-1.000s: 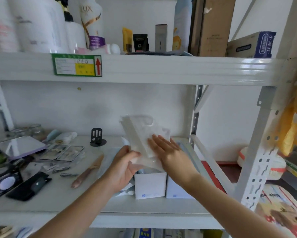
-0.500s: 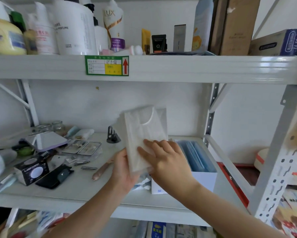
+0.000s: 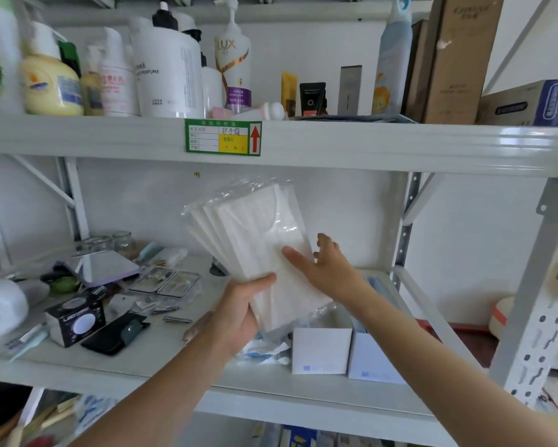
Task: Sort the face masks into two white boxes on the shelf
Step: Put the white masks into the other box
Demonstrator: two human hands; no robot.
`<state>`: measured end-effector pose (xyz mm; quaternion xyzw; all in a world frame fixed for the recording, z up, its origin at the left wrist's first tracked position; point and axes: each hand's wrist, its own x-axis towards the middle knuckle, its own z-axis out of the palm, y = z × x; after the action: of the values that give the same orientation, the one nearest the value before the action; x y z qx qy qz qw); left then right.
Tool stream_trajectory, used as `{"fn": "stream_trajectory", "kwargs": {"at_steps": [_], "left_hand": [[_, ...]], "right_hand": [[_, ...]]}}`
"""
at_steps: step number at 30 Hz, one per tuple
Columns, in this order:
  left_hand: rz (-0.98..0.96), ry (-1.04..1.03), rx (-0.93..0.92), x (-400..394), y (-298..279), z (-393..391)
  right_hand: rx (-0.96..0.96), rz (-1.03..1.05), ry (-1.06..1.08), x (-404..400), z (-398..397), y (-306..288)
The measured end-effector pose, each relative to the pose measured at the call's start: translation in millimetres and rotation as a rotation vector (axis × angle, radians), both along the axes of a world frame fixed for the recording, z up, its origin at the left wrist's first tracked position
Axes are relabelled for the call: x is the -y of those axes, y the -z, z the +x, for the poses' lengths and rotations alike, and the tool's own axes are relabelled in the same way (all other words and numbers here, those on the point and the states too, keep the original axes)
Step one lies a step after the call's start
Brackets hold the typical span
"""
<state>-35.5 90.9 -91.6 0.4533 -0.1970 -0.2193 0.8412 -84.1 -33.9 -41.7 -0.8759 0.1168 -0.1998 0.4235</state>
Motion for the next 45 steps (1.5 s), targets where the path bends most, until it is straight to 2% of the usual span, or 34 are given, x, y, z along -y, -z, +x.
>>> {"fn": "stream_trajectory", "kwargs": {"at_steps": [2, 5, 9, 12, 16, 18, 21, 24, 27, 29, 30, 32, 34, 35, 36, 39, 41, 43, 45], "left_hand": [[0.136, 0.022, 0.053, -2, -7, 6], [0.317, 0.005, 0.082, -6, -28, 15], [0.273, -0.089, 0.156, -8, -50, 25], [0.251, -0.33, 0.282, -3, -51, 31], [0.312, -0.478, 0.394, 7, -46, 30], [0.332, -0.478, 0.395, 13, -43, 30], [0.368, -0.397, 0.363, 22, -40, 30], [0.397, -0.295, 0.332, 27, -38, 32], [0.385, -0.313, 0.296, 34, -38, 41], [0.335, -0.368, 0.163, 40, -42, 46], [0.301, -0.367, 0.097, 44, -45, 50], [0.247, -0.273, 0.016, 53, -51, 55], [0.213, -0.155, -0.026, 62, -58, 55], [0.204, -0.11, -0.043, 67, -61, 55], [0.213, -0.083, -0.049, 72, -64, 55], [0.306, -0.077, 0.002, 85, -69, 58], [0.418, -0.084, 0.052, 90, -70, 61], [0.502, -0.025, 0.09, 90, -71, 64], [0.541, 0.087, 0.101, 86, -72, 64]], "right_hand": [[-0.054, 0.019, -0.052, -1, 14, 0], [0.045, 0.058, -0.118, 0, 22, -4], [0.095, 0.079, -0.217, 5, 26, -2], [0.052, 0.022, -0.148, 4, 27, -3], [0.047, -0.072, -0.012, -4, 26, 1], [0.083, -0.037, -0.004, -4, 26, 5], [0.116, 0.122, -0.1, 0, 23, 7], [0.048, 0.167, -0.224, 16, 19, 10], [0.027, 0.0, -0.234, 37, 19, 15], [0.148, -0.146, -0.059, 49, 16, 15], [0.285, -0.235, -0.001, 51, 11, 14], [0.537, -0.631, -0.058, 54, 0, 13], [0.538, -1.137, -0.062, 57, 0, 24], [0.474, -1.291, -0.015, 59, 2, 30], [0.425, -1.342, 0.049, 61, 5, 34], [0.421, -1.169, 0.208, 57, 4, 31], [0.449, -1.132, 0.25, 55, 2, 26], [0.348, -1.11, 0.229, 56, 1, 24], [0.273, -0.96, 0.166, 58, 0, 19]]}}
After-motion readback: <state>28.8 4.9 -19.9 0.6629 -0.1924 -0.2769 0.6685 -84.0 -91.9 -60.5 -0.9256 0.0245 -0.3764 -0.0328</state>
